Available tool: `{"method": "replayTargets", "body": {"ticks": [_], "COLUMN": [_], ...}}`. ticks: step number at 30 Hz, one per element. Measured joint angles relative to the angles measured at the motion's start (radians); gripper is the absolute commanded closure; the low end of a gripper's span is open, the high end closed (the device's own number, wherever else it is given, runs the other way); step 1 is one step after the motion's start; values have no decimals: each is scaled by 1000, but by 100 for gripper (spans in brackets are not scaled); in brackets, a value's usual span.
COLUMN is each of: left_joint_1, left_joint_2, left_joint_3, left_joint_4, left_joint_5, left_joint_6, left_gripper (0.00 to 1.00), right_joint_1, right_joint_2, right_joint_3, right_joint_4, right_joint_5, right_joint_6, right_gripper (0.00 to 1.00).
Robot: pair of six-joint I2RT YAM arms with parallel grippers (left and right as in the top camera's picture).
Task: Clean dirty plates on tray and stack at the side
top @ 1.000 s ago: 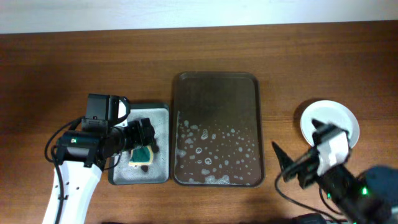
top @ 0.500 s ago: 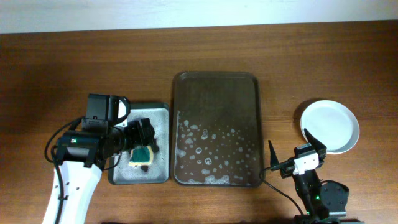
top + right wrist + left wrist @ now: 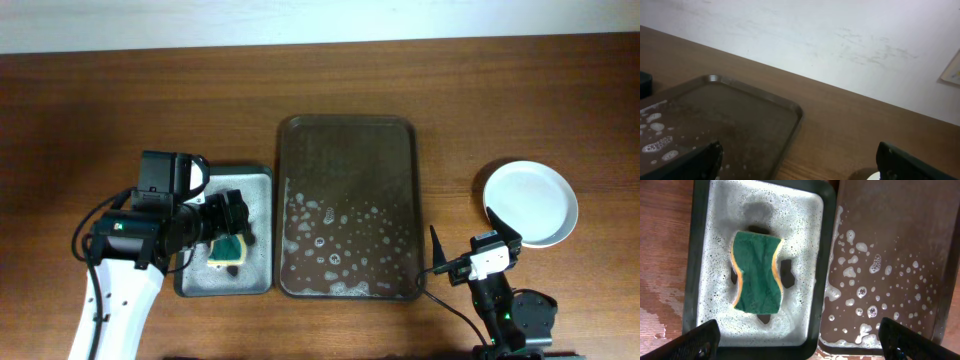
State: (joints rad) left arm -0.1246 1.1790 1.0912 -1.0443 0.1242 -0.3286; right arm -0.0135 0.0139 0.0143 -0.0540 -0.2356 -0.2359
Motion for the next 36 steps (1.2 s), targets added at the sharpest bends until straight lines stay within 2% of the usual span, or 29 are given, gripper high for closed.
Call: {"method": "replayTargets", "body": {"ticks": [4, 6, 7, 8, 10, 14, 20, 25, 31, 33, 36], "left_joint_1": [-2, -2, -2, 0, 11, 35, 35, 35, 37, 37, 37], "left_joint_2": [-163, -292, -358, -430, -539, -824, -1139, -1164, -1164, -1166, -1165], "left_joint_3": [-9, -21, -59, -106, -194, -526, -867, -1038, -1080, -1080, -1080], "left_joint_4": [5, 89, 210, 322, 440, 702, 909, 1103, 1079, 993, 984], "left_joint_5": [-26, -56, -52, -41, -12, 13, 23, 26, 27, 27, 27], "left_joint_6": [0, 18, 62, 117, 202, 319, 353, 360, 360, 360, 360], "left_gripper": [1, 1, 0, 1, 1, 1, 1, 0, 1, 1, 1], "right_joint_1": [0, 0, 0, 0, 0, 0, 0, 0, 0, 0, 0], "right_joint_2": [0, 0, 0, 0, 0, 0, -2, -2, -2, -2, -2], "right_joint_3": [0, 0, 0, 0, 0, 0, 0, 0, 0, 0, 0], "right_joint_4": [0, 0, 0, -1, 0, -1, 0, -1, -1, -1, -1], "right_joint_5": [0, 0, 0, 0, 0, 0, 1, 0, 0, 0, 0], "right_joint_6": [1, 0, 1, 1, 0, 1, 0, 1, 0, 1, 1], "right_gripper": [1, 1, 1, 1, 1, 1, 2, 1, 1, 1, 1]}}
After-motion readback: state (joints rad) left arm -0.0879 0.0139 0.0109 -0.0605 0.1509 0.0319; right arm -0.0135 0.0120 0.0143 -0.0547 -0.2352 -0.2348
